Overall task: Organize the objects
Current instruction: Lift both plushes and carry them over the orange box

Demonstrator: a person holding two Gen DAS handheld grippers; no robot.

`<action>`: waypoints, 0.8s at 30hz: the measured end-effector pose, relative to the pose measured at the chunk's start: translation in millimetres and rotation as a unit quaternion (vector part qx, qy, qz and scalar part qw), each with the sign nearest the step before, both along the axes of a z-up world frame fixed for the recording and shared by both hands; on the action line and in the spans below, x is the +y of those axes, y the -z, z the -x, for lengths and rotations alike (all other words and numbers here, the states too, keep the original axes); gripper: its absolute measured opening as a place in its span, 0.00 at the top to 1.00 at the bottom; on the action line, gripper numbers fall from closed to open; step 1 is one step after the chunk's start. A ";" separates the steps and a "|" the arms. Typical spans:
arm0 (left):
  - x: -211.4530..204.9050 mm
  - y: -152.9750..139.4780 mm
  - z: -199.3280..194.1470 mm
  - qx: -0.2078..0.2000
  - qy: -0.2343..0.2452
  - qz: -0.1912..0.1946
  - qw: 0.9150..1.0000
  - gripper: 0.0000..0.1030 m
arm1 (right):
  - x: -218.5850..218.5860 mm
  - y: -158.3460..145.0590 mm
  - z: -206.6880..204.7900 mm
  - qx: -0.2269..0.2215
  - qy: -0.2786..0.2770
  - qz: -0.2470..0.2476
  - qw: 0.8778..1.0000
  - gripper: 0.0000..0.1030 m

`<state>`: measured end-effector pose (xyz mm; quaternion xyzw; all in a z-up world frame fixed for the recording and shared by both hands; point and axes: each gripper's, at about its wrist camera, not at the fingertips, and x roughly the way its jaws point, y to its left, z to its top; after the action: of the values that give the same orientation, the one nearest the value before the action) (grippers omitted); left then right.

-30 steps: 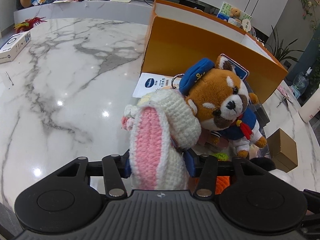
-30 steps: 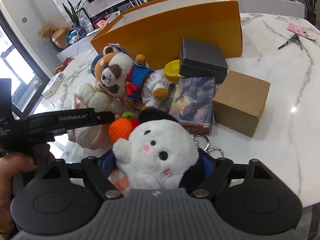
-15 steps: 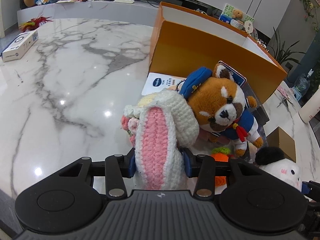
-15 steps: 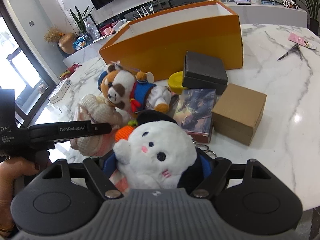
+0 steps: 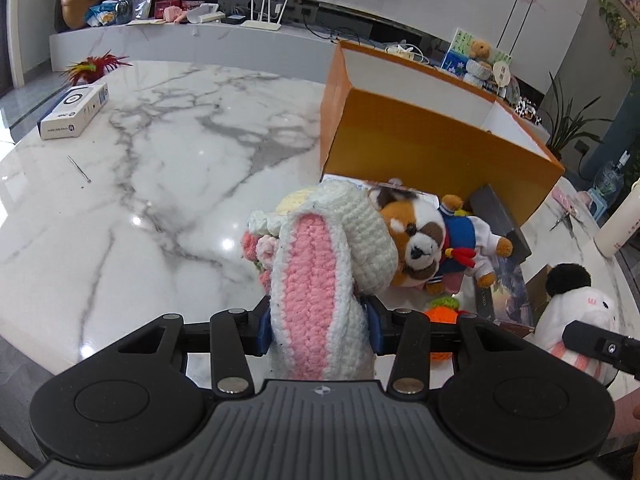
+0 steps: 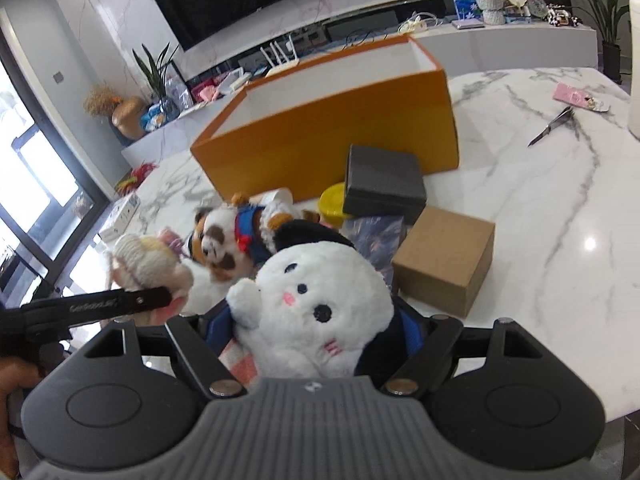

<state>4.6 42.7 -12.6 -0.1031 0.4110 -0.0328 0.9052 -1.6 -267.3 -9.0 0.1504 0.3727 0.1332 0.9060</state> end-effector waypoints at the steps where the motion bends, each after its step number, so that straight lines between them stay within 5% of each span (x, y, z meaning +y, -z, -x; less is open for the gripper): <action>1: 0.5 -1.1 0.3 -0.001 -0.001 0.001 1.000 0.51 | -1.8 -1.1 0.2 -0.002 0.003 -0.001 1.000 0.23; 7: -2.4 -18.8 6.2 -0.035 -0.003 -0.016 0.999 0.51 | -15.2 -14.0 0.3 -0.021 0.022 -0.011 0.999 0.23; 14: -21.8 -81.3 -10.9 -0.113 0.029 -0.006 0.993 0.50 | -23.5 -56.1 -19.0 -0.071 0.028 -0.027 0.997 0.23; 20: -38.6 -123.5 -82.8 -0.153 0.036 0.005 0.988 0.50 | -32.0 -101.1 -81.1 -0.123 0.048 -0.030 0.991 0.23; 24: -48.3 -120.9 -146.0 -0.154 0.034 0.006 0.987 0.50 | -34.0 -115.5 -139.2 -0.144 0.074 -0.034 0.986 0.23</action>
<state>150.6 -5.5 108.3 -0.0882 0.2694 -0.0820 0.9555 137.6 -301.3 106.6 0.1872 0.2211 0.0982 0.9521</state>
